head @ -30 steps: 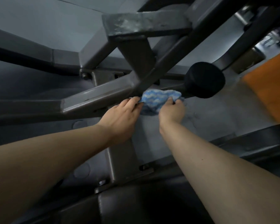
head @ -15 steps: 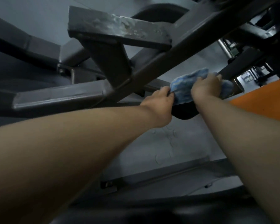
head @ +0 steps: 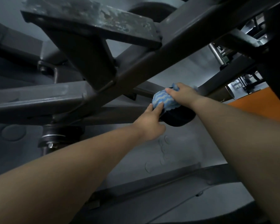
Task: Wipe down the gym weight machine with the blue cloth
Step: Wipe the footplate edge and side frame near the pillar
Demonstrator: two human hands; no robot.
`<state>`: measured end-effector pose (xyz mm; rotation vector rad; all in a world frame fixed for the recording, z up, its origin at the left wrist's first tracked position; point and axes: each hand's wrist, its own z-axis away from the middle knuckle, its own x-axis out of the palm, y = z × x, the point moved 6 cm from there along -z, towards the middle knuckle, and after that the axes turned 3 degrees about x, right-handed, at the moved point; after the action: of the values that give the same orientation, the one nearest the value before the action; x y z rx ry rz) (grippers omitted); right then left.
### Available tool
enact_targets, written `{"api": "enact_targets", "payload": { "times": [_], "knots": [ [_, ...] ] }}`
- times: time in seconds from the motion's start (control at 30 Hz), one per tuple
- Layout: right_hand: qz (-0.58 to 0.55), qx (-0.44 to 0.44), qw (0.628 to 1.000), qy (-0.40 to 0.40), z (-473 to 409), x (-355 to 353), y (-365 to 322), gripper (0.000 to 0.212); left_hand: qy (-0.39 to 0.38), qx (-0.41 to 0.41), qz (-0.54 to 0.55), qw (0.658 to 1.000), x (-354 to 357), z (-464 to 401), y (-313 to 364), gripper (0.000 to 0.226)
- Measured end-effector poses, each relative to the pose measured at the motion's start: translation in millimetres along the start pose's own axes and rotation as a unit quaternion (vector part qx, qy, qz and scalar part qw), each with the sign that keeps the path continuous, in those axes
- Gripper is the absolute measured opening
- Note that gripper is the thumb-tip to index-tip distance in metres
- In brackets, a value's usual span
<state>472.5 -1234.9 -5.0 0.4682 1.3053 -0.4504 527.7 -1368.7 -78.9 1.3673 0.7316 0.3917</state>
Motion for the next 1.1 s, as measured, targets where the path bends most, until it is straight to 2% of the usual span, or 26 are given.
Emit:
{"api": "enact_targets", "payload": {
  "times": [0.2,0.3,0.4,0.53,0.67,0.8,0.87,0.93,1.0,1.1],
  "knots": [
    [0.000,-0.067,0.996,0.066,-5.2,6.1,-10.8,0.038,0.019,0.002,-0.118,0.993,-9.6,0.5,-1.2,0.074],
    [0.026,-0.144,0.986,0.083,8.0,11.2,-14.1,0.040,0.026,0.012,-0.113,0.993,-15.0,-1.6,-0.1,0.067],
    [0.093,-0.193,0.975,0.058,23.1,18.4,-13.9,0.046,0.037,0.046,-0.102,0.993,-17.2,-3.1,3.3,0.049],
    [0.117,-0.243,0.961,0.057,38.0,20.8,-7.4,0.048,0.068,0.023,-0.095,0.993,-19.8,-3.9,1.3,0.030],
    [0.156,-0.346,0.924,0.040,58.9,20.9,3.0,0.042,0.073,0.026,-0.060,0.995,-17.1,-3.5,3.4,0.013],
    [0.223,-0.449,0.865,0.018,78.6,20.6,24.8,0.035,0.053,0.049,-0.066,0.995,-10.5,-3.2,5.5,0.019],
    [0.228,-0.437,0.870,0.004,80.2,8.6,42.9,0.030,0.051,0.046,-0.072,0.995,-13.1,-2.3,4.1,0.027],
    [0.164,-0.370,0.914,0.019,80.0,-15.2,54.5,0.027,0.054,0.043,-0.061,0.996,-18.5,-1.4,3.8,0.028],
    [0.069,-0.264,0.961,0.049,71.7,-38.1,60.3,0.034,0.060,0.043,-0.035,0.997,-25.4,-2.1,3.8,0.032],
    [0.022,-0.209,0.975,0.071,59.1,-53.0,38.4,0.038,0.069,0.039,0.028,0.996,-31.6,-6.1,4.3,0.046]
  ]
}}
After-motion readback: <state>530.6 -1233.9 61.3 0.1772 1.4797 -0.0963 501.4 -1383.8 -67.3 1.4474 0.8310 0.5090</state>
